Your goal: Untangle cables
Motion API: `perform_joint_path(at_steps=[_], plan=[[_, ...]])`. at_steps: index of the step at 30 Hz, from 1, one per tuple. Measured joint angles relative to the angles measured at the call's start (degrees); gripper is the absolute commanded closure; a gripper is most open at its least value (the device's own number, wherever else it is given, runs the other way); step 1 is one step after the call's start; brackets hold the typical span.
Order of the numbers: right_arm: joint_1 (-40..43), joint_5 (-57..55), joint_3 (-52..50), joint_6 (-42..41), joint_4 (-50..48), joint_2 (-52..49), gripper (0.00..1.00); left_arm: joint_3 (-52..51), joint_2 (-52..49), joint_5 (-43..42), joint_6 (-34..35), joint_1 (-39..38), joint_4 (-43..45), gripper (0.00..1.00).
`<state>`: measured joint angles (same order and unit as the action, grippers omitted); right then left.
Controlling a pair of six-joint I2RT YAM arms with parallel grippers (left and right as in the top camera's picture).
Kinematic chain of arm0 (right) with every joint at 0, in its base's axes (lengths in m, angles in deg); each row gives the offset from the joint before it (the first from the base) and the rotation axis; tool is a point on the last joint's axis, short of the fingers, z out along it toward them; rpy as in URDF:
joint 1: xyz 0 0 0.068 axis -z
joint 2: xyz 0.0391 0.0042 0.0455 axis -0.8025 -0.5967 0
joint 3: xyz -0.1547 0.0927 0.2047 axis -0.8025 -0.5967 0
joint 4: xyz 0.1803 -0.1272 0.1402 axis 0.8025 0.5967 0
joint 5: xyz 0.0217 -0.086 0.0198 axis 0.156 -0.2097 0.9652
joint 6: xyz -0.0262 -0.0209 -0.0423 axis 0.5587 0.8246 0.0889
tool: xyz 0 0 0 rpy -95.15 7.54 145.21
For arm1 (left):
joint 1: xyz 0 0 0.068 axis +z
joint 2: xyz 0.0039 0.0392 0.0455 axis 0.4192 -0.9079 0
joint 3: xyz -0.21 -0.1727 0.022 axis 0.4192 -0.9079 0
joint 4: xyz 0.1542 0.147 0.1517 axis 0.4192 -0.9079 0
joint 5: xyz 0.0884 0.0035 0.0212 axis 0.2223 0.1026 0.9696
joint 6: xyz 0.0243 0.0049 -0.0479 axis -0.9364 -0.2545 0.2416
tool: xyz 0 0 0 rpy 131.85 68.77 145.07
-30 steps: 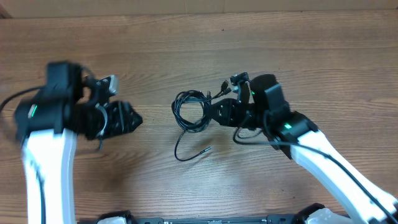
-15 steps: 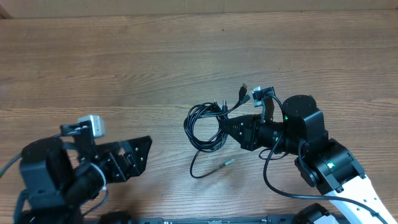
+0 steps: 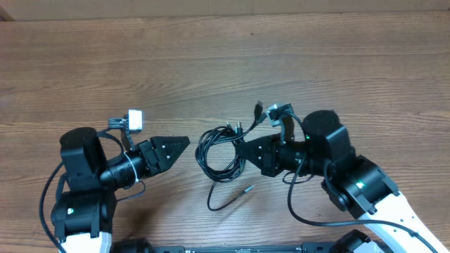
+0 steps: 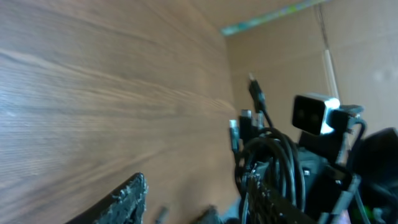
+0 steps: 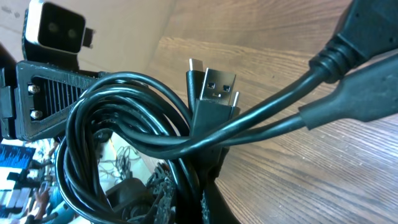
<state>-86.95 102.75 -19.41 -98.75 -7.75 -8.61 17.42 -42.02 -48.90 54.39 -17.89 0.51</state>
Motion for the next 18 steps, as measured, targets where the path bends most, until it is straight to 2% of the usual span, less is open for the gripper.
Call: perform_joint_path(at_steps=[8,18], plan=[[-0.3,0.0,0.0,0.0,-0.5,-3.9,0.96,-0.7,-1.5,-4.2,1.6,0.0,0.9,0.56],[-0.2,-0.1,-0.2,0.2,-4.8,-4.9,0.96,-0.7,-1.7,-3.3,1.7,-4.3,1.2,0.6]])
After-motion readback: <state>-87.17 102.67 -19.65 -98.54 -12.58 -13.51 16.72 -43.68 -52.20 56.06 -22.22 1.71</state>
